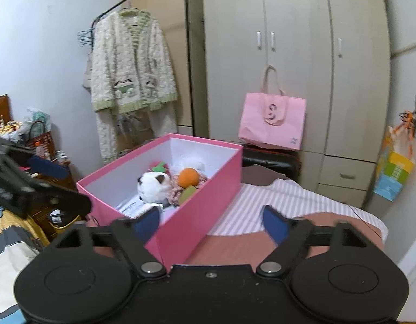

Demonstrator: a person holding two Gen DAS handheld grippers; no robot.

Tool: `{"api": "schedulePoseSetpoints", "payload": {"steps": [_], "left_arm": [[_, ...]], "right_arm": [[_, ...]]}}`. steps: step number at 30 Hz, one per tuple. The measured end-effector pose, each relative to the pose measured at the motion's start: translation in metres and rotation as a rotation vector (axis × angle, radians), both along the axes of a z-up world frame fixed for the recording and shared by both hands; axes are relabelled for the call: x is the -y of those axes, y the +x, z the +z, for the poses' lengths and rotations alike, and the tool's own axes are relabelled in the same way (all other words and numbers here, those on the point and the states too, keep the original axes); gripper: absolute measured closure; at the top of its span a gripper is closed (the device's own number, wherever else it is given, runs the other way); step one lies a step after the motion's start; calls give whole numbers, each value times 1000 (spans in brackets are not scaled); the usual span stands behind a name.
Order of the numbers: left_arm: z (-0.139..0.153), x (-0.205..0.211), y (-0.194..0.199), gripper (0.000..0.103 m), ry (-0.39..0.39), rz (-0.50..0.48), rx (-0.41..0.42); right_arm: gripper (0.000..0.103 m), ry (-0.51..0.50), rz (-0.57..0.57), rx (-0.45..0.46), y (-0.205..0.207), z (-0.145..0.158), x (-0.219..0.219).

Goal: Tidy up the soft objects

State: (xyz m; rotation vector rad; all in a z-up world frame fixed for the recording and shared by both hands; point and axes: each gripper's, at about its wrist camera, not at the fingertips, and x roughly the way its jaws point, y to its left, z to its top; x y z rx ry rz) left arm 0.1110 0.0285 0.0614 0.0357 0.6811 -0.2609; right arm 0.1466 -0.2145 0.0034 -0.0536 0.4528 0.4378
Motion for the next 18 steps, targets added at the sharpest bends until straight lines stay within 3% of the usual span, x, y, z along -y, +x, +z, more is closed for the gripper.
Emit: {"api": "schedulePoseSetpoints", "payload": {"steps": [6, 10, 14, 18], "left_arm": [[-6, 15, -20, 0, 68, 65, 119], [-22, 20, -29, 0, 69, 122, 155], [-33, 30, -33, 0, 80, 126, 183], [-42, 34, -38, 0, 61, 120, 193]], "right_arm": [[0, -44, -109, -8, -11, 2, 9], [0, -91, -214, -34, -24, 1, 13], [0, -136, -279, 45, -42, 2, 13], [0, -85, -297, 57, -57, 3, 18]]}}
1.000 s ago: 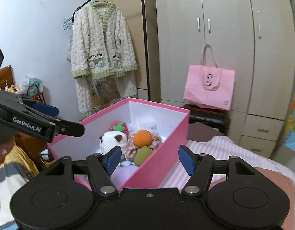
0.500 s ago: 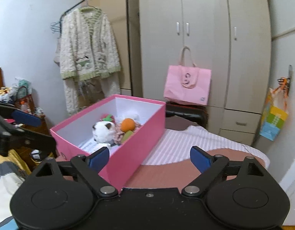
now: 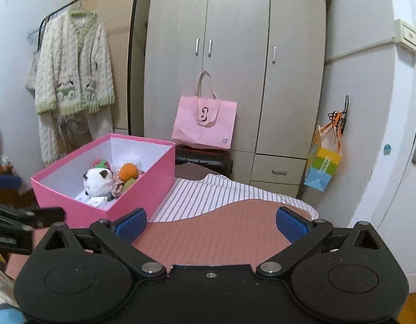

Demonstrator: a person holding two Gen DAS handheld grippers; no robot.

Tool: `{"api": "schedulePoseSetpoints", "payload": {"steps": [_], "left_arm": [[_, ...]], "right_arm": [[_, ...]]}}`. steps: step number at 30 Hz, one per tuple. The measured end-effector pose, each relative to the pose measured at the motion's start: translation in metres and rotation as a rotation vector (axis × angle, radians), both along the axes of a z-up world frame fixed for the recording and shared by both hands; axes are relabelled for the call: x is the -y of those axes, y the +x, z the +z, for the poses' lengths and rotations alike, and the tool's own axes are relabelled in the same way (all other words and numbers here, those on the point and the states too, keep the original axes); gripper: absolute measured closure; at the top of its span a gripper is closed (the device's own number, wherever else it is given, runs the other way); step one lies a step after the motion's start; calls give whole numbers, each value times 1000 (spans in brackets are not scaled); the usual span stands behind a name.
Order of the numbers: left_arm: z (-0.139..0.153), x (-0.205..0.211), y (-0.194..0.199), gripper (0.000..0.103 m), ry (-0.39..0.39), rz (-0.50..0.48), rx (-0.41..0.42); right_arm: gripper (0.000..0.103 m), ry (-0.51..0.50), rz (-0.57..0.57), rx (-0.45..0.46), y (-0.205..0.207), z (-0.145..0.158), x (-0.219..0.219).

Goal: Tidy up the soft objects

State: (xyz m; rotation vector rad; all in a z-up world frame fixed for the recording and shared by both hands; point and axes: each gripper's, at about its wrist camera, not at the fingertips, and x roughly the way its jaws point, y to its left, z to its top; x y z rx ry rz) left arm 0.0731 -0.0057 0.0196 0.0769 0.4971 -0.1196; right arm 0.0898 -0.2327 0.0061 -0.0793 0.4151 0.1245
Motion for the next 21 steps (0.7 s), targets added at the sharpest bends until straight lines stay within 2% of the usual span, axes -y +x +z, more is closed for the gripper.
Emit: {"api": "schedulePoseSetpoints", "payload": {"steps": [7, 14, 21], "left_arm": [[-14, 0, -8, 0, -12, 27, 30], [-17, 0, -12, 0, -2, 58, 46], [-22, 3, -12, 0, 6, 46, 13]], "right_arm": [[0, 19, -94, -1, -18, -9, -2], [0, 24, -130, 20, -34, -9, 0], [0, -5, -182, 1, -39, -16, 0]]}}
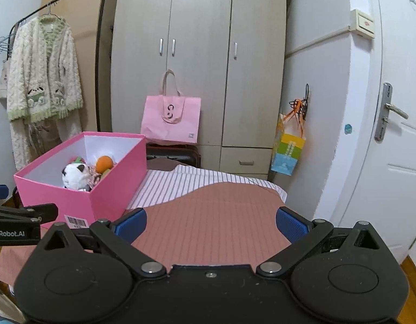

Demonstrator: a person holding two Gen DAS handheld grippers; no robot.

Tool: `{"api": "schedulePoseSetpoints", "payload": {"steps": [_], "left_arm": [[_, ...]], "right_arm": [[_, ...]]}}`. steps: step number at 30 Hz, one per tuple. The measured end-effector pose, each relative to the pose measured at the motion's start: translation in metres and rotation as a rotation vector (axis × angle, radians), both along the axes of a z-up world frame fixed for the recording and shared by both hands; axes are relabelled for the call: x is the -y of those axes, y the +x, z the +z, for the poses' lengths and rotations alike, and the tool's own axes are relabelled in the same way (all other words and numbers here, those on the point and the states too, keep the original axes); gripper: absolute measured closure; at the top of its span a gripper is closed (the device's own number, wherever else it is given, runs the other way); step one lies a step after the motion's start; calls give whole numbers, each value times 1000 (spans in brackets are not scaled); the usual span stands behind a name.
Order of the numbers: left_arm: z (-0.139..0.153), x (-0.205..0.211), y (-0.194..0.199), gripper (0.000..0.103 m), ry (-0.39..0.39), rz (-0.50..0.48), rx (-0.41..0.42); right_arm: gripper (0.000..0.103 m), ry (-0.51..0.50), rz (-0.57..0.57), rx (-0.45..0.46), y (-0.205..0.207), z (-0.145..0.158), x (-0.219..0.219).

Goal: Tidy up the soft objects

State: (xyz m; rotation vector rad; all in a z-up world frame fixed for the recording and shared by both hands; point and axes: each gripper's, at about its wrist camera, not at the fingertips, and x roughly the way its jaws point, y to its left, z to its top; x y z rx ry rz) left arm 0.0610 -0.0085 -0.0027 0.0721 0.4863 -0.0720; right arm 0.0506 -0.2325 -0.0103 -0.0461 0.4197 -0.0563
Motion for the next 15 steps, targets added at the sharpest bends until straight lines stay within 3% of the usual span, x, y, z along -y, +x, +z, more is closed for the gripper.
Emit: {"api": "schedulePoseSetpoints", "payload": {"steps": [8, 15], "left_arm": [[-4, 4, -3, 0, -1, -4, -8], [-4, 2, -7, 0, -25, 14, 24]], "right_arm": [[0, -2, -45, -52, 5, -12, 7], [0, -8, -42, -34, -1, -13, 5]]}}
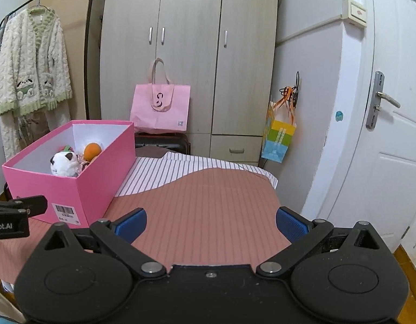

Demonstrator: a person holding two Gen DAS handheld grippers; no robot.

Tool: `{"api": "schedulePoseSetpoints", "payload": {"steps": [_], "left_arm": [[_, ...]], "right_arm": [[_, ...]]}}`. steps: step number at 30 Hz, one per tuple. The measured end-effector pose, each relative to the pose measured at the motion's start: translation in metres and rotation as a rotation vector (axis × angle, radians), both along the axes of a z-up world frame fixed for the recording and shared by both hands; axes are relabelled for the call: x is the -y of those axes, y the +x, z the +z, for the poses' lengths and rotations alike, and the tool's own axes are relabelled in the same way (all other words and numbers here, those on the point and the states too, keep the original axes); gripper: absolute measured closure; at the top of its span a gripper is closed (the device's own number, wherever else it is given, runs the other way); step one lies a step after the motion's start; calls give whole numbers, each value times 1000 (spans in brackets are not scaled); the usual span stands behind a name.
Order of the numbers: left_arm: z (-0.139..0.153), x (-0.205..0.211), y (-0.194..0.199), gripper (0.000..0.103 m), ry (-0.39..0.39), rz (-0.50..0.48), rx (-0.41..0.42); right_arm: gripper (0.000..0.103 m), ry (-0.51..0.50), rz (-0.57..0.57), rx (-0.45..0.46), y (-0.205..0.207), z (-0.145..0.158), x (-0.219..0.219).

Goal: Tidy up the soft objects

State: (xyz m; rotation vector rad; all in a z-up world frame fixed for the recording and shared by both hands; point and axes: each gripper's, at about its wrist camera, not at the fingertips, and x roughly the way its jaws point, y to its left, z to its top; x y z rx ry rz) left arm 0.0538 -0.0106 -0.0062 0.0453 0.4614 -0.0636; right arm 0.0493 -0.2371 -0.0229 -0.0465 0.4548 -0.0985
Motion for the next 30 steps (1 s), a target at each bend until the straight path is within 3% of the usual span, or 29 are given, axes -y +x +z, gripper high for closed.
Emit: {"api": "schedulePoseSetpoints", "payload": {"steps": [12, 30], "left_arm": [[-3, -2, 0, 0, 3, 18, 27], [-4, 0, -5, 0, 8, -7, 25]], "right_arm": [[0, -48, 28, 28, -9, -2, -13], [0, -14, -2, 24, -7, -6, -4]]}}
